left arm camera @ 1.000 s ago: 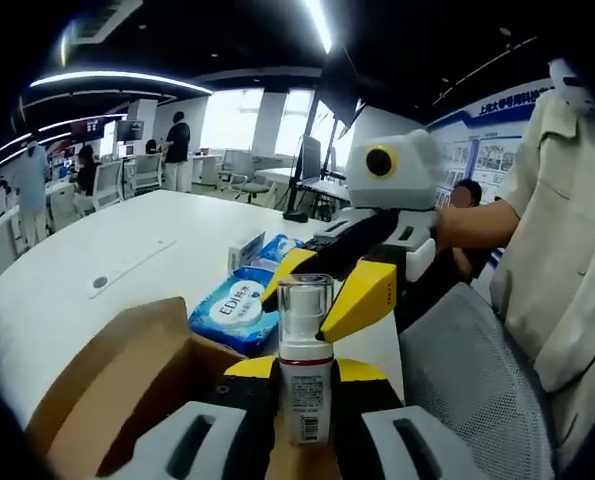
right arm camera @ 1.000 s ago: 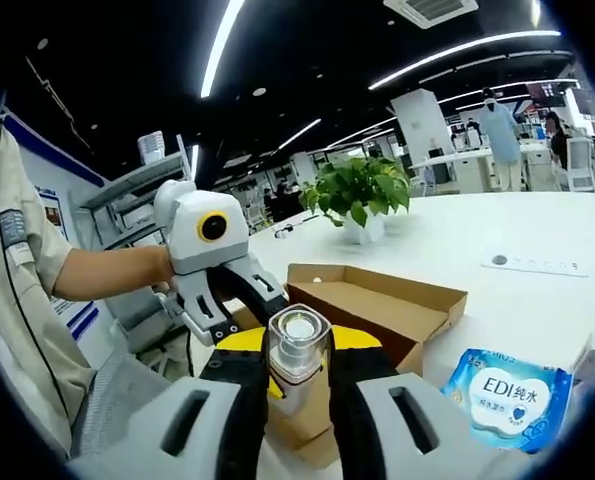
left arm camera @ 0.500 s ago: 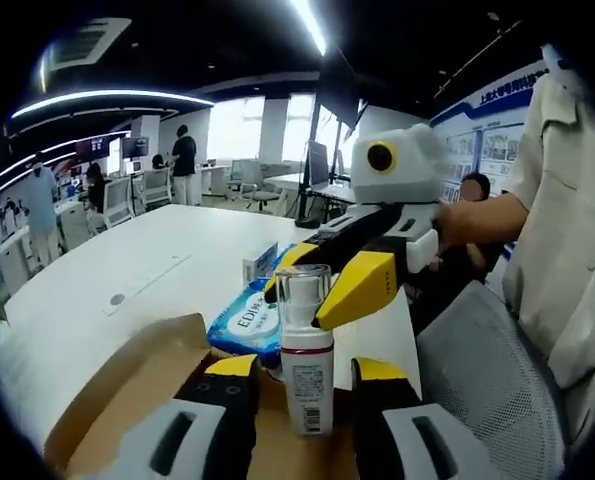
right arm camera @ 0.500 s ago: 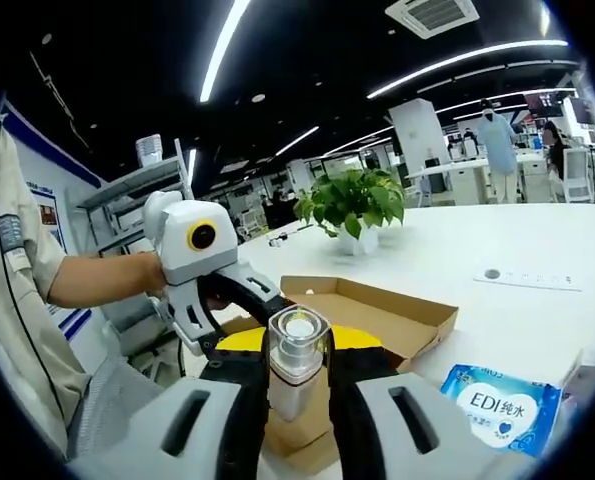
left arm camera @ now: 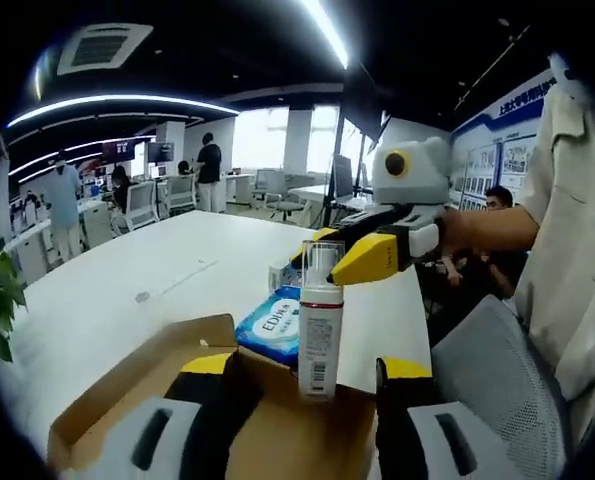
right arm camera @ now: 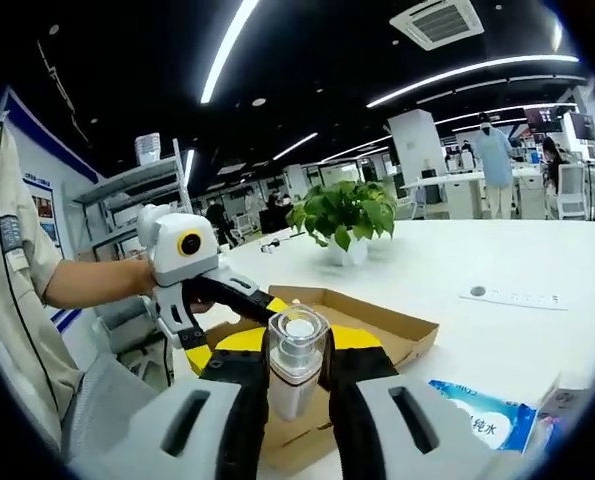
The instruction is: Operate the shoe box by opening the lid, removing the specified soft item, and placing it in the target area until the item is outside and the box remains undamaged.
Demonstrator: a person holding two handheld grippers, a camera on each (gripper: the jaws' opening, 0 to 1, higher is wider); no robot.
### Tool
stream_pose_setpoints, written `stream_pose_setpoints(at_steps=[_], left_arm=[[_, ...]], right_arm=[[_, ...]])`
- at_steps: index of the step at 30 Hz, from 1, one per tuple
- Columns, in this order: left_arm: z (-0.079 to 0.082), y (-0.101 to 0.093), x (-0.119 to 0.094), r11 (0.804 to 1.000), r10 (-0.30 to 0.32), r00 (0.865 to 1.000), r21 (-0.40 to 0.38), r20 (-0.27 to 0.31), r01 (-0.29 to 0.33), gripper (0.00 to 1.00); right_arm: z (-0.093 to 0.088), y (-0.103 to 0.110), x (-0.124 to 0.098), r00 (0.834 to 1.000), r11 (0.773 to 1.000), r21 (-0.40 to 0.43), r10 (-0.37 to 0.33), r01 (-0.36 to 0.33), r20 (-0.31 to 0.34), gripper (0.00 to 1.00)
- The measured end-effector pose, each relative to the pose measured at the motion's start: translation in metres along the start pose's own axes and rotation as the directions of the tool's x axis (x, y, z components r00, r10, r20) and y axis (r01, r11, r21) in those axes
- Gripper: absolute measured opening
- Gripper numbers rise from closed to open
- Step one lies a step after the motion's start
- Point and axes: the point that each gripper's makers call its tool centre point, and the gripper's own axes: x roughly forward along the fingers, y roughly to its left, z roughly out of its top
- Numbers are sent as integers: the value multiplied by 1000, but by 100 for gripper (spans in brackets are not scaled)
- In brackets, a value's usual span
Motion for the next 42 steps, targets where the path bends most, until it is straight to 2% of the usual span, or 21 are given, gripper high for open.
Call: stream_pose_setpoints(at_steps=[9, 12, 23, 31, 42], left_arm=[[0, 13, -15, 998, 70, 997, -14, 32, -69, 71], [1, 17, -22, 995, 90, 995, -36, 46, -88, 72], [-3, 26, -43, 987, 153, 987, -47, 43, -151, 79], [-9, 32, -64, 977, 207, 978, -61, 38, -205, 86], [-25, 36, -94, 956, 281, 960, -97, 24, -277, 90]], right_arm=[[12, -27, -14, 999, 998, -33, -50, 50, 13, 19], [13, -39, -20, 998, 996, -50, -67, 68, 7, 19], [11, -78, -34, 992, 986, -124, -120, 115, -31, 19], [10, -103, -37, 988, 974, -178, -149, 140, -42, 19], [7, -136, -32, 983, 957, -247, -173, 154, -59, 19]])
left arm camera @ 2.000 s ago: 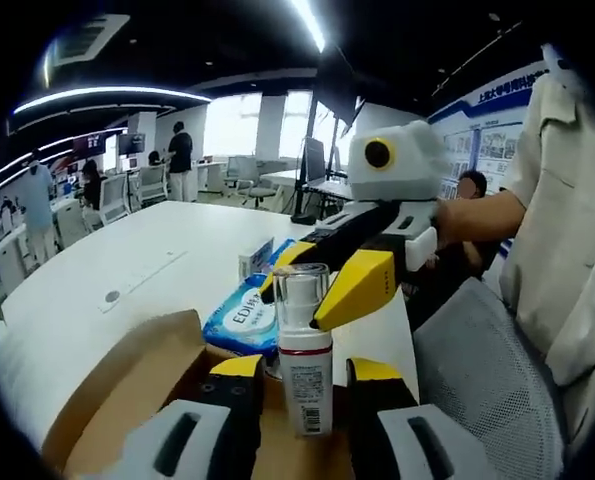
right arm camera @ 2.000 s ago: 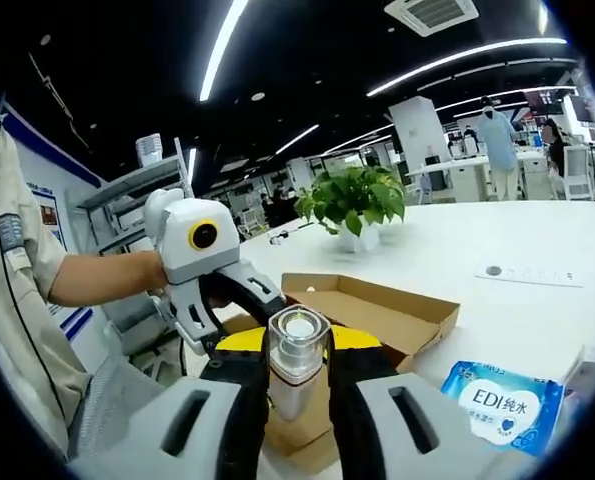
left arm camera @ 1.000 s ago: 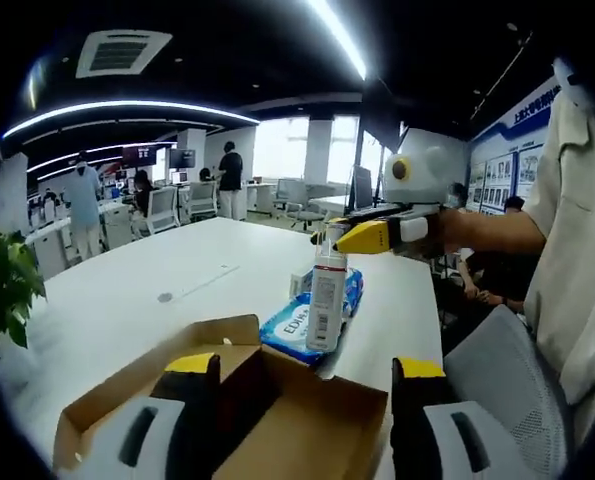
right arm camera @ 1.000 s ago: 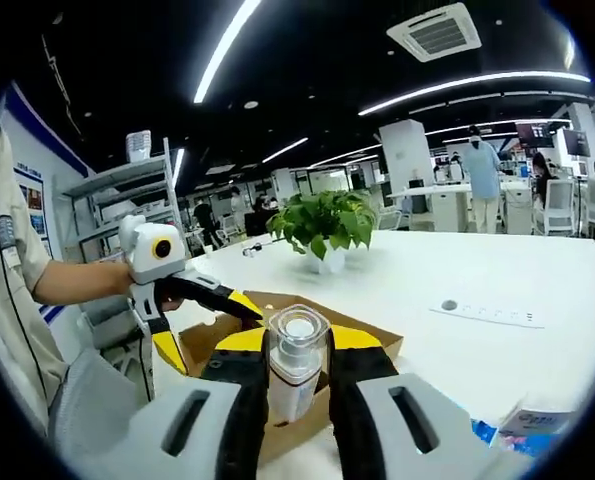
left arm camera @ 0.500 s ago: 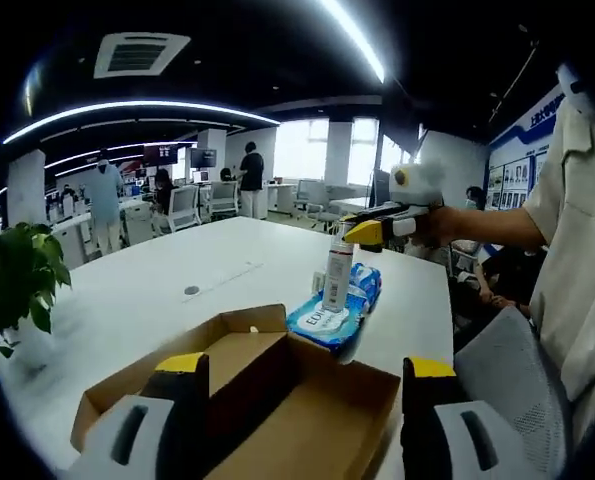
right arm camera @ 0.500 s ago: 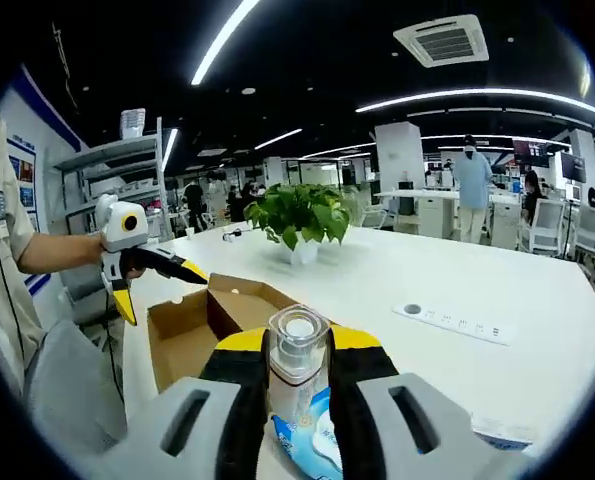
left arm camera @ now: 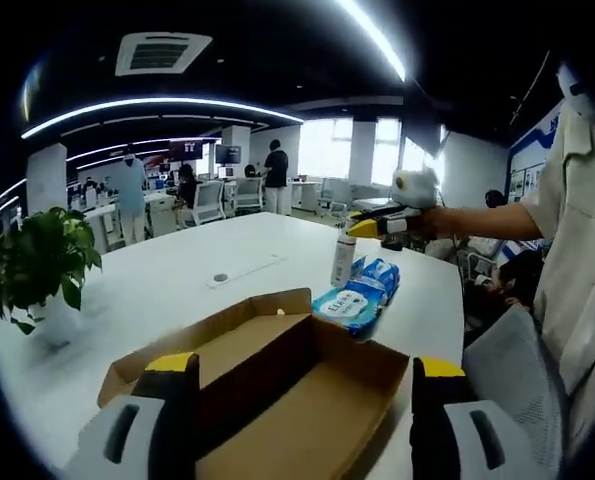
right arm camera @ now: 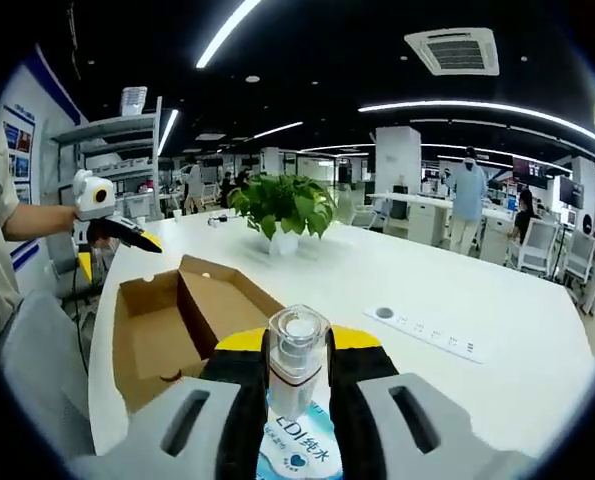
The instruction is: Operate the shoe box by opening the lid, removing the specified soft item, and placing it in the target area until the item is outside and the box remains undamaged.
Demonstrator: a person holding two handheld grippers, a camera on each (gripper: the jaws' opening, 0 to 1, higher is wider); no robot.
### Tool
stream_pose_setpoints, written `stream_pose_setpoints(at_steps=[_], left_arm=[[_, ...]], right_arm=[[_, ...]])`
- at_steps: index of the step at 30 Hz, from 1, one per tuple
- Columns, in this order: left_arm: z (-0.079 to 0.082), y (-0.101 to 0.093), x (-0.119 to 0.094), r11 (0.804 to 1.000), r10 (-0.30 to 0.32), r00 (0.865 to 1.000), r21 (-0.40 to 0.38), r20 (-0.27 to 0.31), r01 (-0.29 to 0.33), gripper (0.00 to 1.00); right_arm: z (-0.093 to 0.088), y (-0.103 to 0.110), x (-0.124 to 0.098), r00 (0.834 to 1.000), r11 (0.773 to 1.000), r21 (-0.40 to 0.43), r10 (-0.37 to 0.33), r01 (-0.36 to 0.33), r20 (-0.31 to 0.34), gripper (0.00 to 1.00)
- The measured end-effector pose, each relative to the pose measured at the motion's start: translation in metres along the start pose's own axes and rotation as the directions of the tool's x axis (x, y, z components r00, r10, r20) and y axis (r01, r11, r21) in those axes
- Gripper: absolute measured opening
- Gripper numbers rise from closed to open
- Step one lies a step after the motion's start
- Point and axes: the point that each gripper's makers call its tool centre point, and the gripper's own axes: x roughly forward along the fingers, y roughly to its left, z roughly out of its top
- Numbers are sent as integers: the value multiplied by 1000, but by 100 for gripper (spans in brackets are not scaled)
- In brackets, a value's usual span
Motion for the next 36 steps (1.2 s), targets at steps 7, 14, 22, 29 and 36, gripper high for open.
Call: stream_pose_setpoints(at_steps=[7, 14, 22, 29, 36], left_arm=[[-8, 7, -15, 999, 40, 999, -23, -6, -40, 94], [-18, 14, -28, 996, 80, 997, -46, -15, -81, 98], [-24, 18, -42, 990, 126, 992, -64, -9, -126, 100], [-31, 27, -50, 984, 163, 987, -78, -8, -163, 100], [-40, 29, -56, 979, 183, 983, -92, -17, -184, 99]], right_arm=[[-8, -18, 10, 1000, 1000, -29, -7, 7, -10, 19], [-18, -33, 19, 1000, 999, -45, -8, 7, -27, 19], [-36, -45, 27, 998, 998, -61, -22, 18, -61, 19], [-51, -52, 37, 996, 998, -52, -35, 30, -87, 19], [-66, -55, 43, 993, 997, -46, -60, 56, -105, 19]])
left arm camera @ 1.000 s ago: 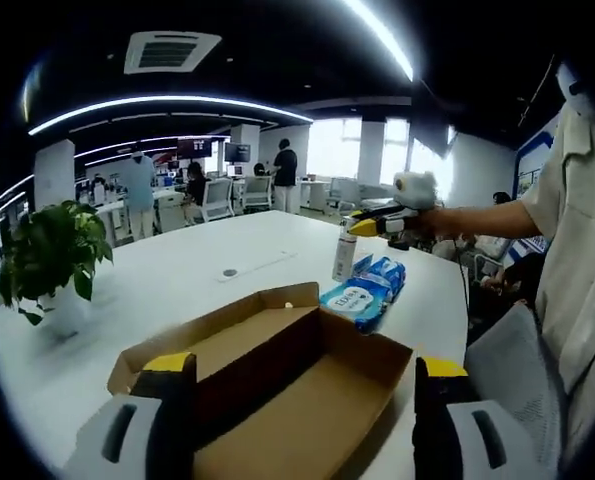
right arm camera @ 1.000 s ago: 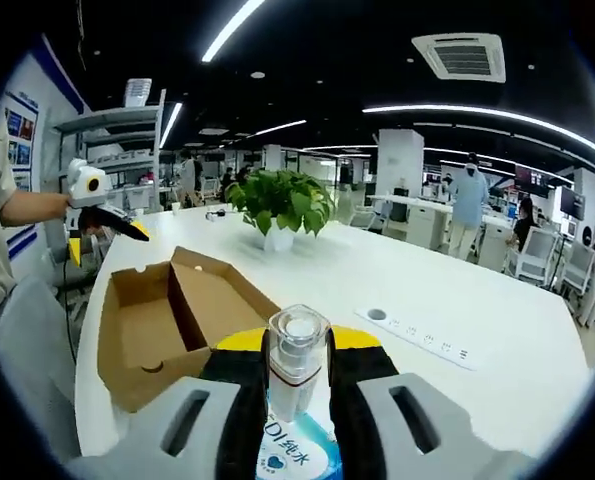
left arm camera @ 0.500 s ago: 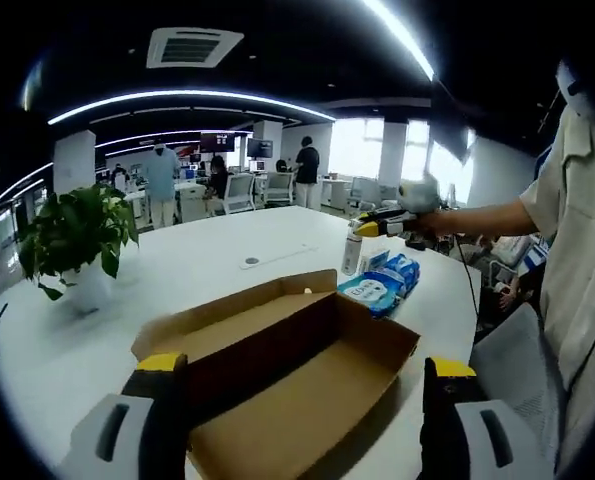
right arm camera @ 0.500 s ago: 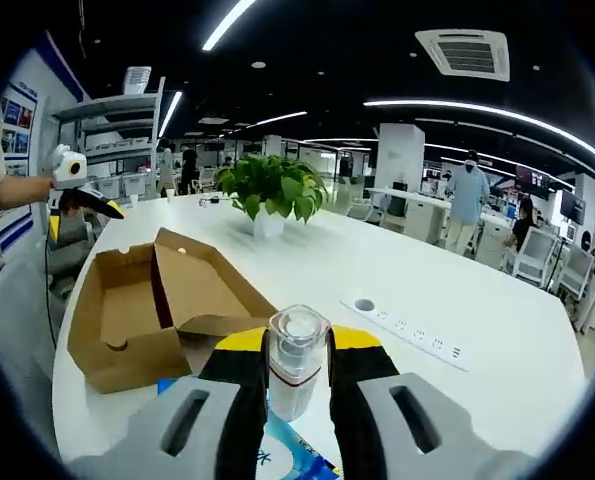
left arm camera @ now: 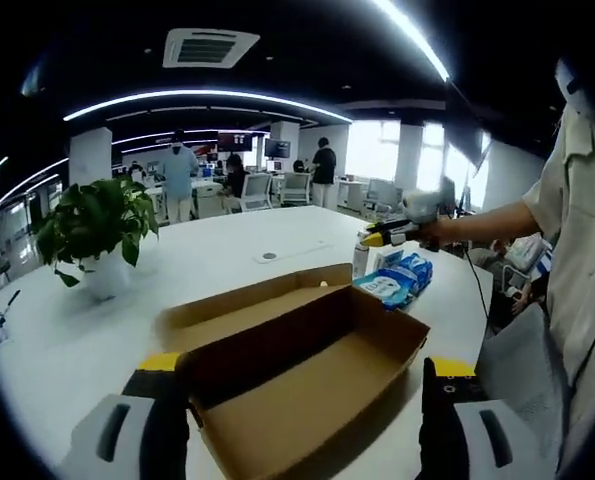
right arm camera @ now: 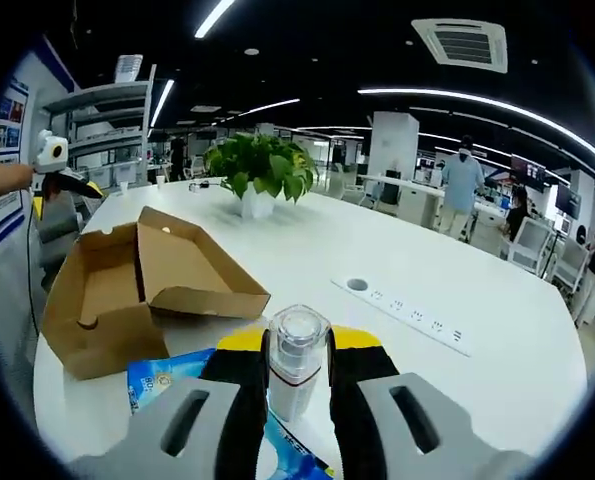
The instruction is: Operate the shoe box by opening the lid, removing the specified soft item, and placing it in the target area until the item is outside and the box remains undamaged.
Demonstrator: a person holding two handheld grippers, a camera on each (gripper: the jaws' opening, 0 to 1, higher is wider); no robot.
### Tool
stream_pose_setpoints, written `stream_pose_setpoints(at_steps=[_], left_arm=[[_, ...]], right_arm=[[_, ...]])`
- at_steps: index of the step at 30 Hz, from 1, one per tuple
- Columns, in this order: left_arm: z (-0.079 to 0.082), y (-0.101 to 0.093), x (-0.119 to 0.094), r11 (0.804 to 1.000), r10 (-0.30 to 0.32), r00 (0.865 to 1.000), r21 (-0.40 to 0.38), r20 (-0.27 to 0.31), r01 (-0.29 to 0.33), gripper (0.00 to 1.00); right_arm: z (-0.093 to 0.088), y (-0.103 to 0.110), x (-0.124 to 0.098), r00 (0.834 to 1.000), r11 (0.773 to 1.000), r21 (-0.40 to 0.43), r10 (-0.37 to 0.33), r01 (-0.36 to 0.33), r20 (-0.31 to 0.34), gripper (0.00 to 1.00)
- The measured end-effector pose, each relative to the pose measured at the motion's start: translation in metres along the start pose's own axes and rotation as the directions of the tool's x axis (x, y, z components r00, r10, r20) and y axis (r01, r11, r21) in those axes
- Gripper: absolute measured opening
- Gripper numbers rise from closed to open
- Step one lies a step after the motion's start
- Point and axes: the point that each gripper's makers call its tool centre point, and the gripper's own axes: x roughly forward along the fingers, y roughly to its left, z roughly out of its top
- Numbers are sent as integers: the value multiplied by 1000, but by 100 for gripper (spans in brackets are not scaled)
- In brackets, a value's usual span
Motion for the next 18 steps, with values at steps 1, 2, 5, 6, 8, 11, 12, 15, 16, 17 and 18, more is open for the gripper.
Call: stream_pose_setpoints(at_steps=[1, 2, 5, 6, 8, 11, 12, 15, 16, 17, 18], left_arm=[[-1, -1, -1, 1000, 3, 1000, -3, -1, -3, 99], [-1, 0, -1, 1000, 4, 1000, -4, -1, -4, 98], [-4, 2, -2, 1000, 14, 1000, -9, -3, -14, 98], [-5, 2, -3, 1000, 16, 1000, -11, -4, -16, 98], [-6, 2, -3, 1000, 20, 1000, -13, -6, -20, 97], [-8, 2, -3, 1000, 23, 1000, -15, -10, -23, 97], [-9, 2, -3, 1000, 24, 1000, -16, -9, -24, 97], [-11, 2, -3, 1000, 23, 1000, -19, -11, -24, 97], [-11, 2, -3, 1000, 24, 1000, -18, -12, -24, 96], [-12, 2, -2, 1000, 24, 1000, -18, -12, -24, 96], [-12, 2, -2, 1000, 23, 1000, -21, -12, -23, 96]], right_arm=[[-2, -1, 1, 1000, 1000, 1, -3, 3, -3, 19], [-4, 0, 1, 1000, 1000, 3, -4, 4, -6, 19], [-6, -4, 3, 1000, 1000, 2, -20, 20, -7, 20], [-6, -5, 3, 1000, 1000, 8, -23, 23, -5, 20], [-8, -6, 3, 1000, 1000, 11, -29, 29, -9, 20], [-10, -6, 3, 999, 1000, 9, -30, 30, -16, 20], [-12, -5, 4, 999, 1000, 5, -29, 29, -21, 20], [-13, -5, 4, 999, 999, 10, -33, 33, -20, 20], [-13, -5, 4, 999, 999, 5, -34, 34, -20, 20], [-13, -5, 4, 999, 999, 5, -34, 34, -19, 20], [-12, -5, 4, 999, 999, 5, -34, 34, -20, 20]])
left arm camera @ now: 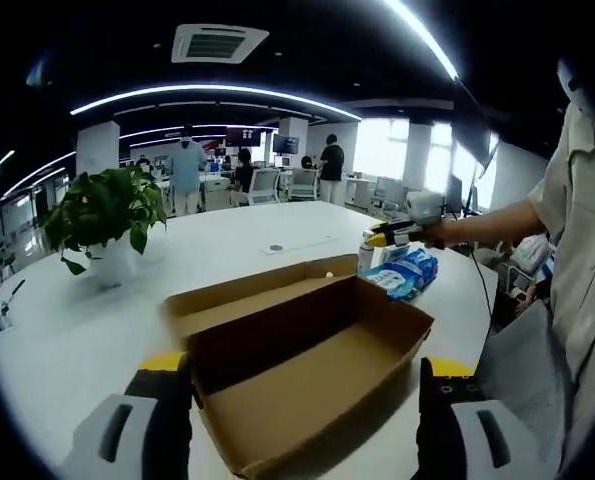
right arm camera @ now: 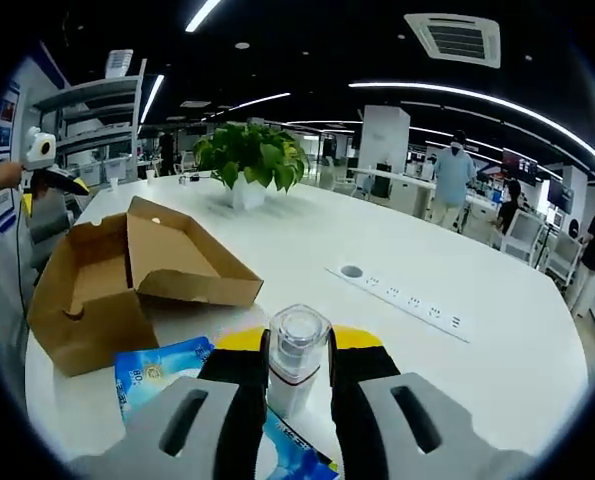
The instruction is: Operate the shoe box by opening the lid, removing the specified soft item, and placing it in the target area until the item is outside and the box remains undamaged.
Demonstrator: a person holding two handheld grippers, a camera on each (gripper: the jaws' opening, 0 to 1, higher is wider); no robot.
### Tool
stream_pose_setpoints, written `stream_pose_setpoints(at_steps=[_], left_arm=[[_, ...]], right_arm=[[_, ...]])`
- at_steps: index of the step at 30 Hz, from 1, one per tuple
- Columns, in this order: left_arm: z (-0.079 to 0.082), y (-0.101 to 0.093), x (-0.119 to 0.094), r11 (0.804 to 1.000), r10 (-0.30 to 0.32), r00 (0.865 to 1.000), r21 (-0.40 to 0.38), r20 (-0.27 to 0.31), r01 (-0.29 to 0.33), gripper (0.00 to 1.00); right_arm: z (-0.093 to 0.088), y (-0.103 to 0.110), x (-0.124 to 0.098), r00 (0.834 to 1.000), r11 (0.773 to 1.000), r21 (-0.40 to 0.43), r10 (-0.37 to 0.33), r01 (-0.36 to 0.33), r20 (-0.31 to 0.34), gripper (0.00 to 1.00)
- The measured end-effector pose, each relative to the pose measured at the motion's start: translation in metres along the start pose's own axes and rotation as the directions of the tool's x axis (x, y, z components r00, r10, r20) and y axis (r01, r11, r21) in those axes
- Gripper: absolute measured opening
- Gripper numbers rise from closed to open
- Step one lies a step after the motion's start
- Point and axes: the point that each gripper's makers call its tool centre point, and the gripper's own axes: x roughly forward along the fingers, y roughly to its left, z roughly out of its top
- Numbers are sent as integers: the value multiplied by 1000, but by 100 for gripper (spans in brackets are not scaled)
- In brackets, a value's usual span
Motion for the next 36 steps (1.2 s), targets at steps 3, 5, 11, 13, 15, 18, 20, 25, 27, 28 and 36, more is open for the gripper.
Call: stream_pose_setpoints(at_steps=[3, 5, 11, 13, 15, 18, 20, 25, 27, 28, 36], left_arm=[[-2, 0, 1, 1000, 0, 1000, -1, -3, 0, 96], [-2, 0, 1, 1000, 1, 1000, 1, -6, -1, 96], [-4, 2, 1, 1000, 5, 1000, 2, -6, -5, 95], [-4, 2, 1, 1000, 4, 1000, 1, -8, -4, 95], [-5, 2, 0, 1000, 6, 1000, 3, -9, -6, 95], [-5, 3, 0, 1000, 8, 1000, 2, -10, -8, 94], [-5, 4, -1, 1000, 11, 1000, 3, -11, -11, 94], [-6, 4, -1, 1000, 13, 1000, 3, -12, -13, 94], [-6, 4, -1, 1000, 13, 1000, 3, -14, -13, 93], [-6, 4, -1, 1000, 12, 1000, 4, -14, -12, 93], [-7, 4, -1, 1000, 15, 1000, 3, -14, -15, 93]], right_arm=[[0, 0, 1, 1000, 1000, 3, -2, 2, -2, 20], [0, 0, 1, 1000, 1000, 7, -3, 3, -5, 20], [2, 5, 3, 1000, 1000, -17, 13, -13, -7, 20], [3, 3, 5, 1000, 1000, -17, 11, -12, -9, 20], [3, 3, 6, 1000, 1000, -17, 11, -12, -12, 20], [2, 3, 5, 1000, 1000, -23, 14, -14, -16, 21], [2, 4, 4, 1000, 1000, -22, 16, -17, -18, 21], [0, -1, 3, 999, 999, -54, 6, -8, -31, 21], [0, -3, 3, 1000, 999, -46, 5, -6, -31, 21], [0, -3, 3, 1000, 999, -47, 5, -7, -31, 21], [0, -1, 4, 1000, 999, -38, 7, -8, -31, 21]])
